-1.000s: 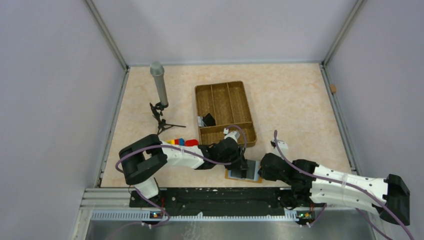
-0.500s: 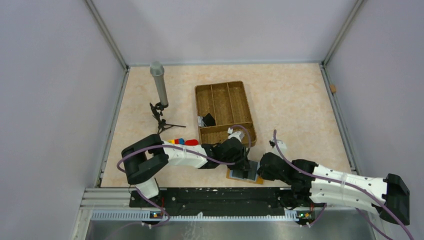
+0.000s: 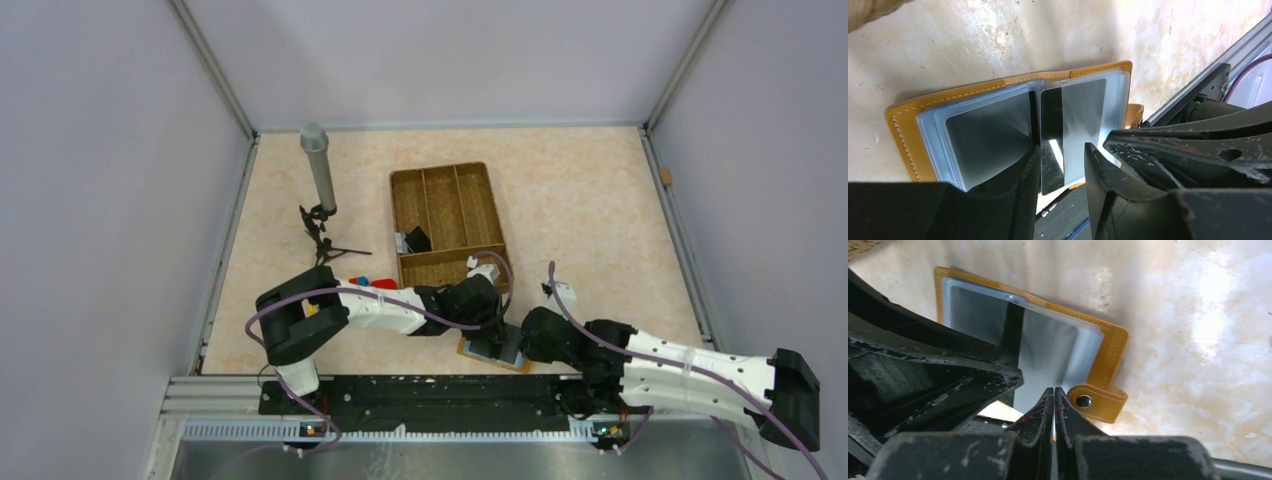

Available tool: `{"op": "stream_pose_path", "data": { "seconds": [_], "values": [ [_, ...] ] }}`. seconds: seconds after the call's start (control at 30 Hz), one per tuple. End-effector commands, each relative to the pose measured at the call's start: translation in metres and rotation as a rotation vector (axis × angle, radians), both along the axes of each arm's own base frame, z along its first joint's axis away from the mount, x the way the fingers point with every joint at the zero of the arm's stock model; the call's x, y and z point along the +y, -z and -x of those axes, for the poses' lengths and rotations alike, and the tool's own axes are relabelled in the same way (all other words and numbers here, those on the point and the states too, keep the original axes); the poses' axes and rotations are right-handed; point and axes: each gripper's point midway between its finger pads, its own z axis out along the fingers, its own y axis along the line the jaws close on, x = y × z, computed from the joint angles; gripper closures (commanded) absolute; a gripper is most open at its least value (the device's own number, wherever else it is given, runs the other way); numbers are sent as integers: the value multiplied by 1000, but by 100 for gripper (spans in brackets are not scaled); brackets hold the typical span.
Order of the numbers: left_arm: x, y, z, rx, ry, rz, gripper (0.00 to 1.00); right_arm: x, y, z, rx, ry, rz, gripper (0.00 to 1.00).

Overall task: Put the credit cards into the card holder
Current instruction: Insert the credit card into the card holder.

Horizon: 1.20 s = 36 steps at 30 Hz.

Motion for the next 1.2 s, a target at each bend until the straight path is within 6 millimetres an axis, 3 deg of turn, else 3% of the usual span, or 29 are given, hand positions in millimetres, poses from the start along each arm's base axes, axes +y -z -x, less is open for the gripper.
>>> {"op": "stream_pose_path", "data": {
  "seconds": [0.0,0.23,0.37,0.57,0.73,0.93,1.17],
  "values": [
    [-6,-10,-1,-24,12,18,60,-15,-13,-4,-32,43,35,95],
    [0,-12,-2,-35,-2,18,54,-40,-14,1,-24,98,83,72],
    [4,-13,-2,-44,-9,14,51,-41,-9,3,-15,110,66,66],
    [8,-16,-2,-55,-12,16,50,-43,-11,1,-18,122,90,63],
    [9,-15,-1,-52,-8,17,52,-48,-26,-3,-46,128,112,56],
    [10,-16,-1,-55,-8,16,55,-55,-40,-5,-62,137,136,54],
    [11,-16,-1,-57,-4,11,55,-57,-22,3,-4,143,164,51]
  ]
}}
